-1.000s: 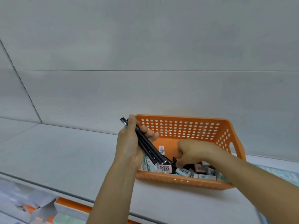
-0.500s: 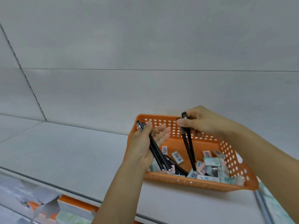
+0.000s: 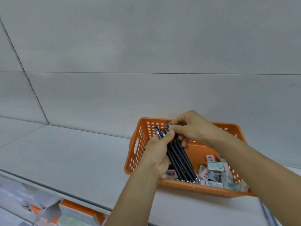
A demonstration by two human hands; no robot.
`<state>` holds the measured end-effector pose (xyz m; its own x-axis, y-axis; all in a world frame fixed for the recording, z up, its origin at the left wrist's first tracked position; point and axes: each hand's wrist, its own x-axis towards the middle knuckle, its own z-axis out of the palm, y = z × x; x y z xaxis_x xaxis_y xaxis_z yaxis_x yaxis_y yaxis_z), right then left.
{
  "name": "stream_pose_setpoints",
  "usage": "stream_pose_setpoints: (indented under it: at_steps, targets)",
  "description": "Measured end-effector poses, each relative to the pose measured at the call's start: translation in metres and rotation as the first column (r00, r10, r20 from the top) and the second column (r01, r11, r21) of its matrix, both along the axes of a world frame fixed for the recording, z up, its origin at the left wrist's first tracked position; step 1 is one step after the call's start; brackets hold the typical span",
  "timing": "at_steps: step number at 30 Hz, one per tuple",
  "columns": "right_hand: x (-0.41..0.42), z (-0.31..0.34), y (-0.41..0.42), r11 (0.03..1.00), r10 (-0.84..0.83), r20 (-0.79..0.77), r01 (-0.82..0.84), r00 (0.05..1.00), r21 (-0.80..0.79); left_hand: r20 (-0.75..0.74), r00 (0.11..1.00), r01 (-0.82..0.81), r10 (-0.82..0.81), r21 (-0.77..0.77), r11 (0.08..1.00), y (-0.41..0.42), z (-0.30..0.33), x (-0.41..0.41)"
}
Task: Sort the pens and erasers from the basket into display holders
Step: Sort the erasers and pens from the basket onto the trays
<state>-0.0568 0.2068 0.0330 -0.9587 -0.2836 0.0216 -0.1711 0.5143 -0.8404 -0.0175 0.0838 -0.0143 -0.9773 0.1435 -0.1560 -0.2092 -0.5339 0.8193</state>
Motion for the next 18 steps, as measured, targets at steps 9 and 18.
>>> stream_pose_setpoints:
  at_steps: [9, 18]
  targets:
    - [0.000, 0.001, -0.014, 0.970, 0.042, -0.216, 0.011, 0.975, 0.241, -0.038, 0.940, -0.334, 0.338, 0.095, 0.938, -0.047, 0.012, 0.005]
    - [-0.005, -0.056, -0.038, 0.700, 0.145, 0.158, -0.215, 0.977, 0.681, -0.052, 0.924, -0.368, 0.378, 0.140, 0.919, -0.060, 0.009, 0.007]
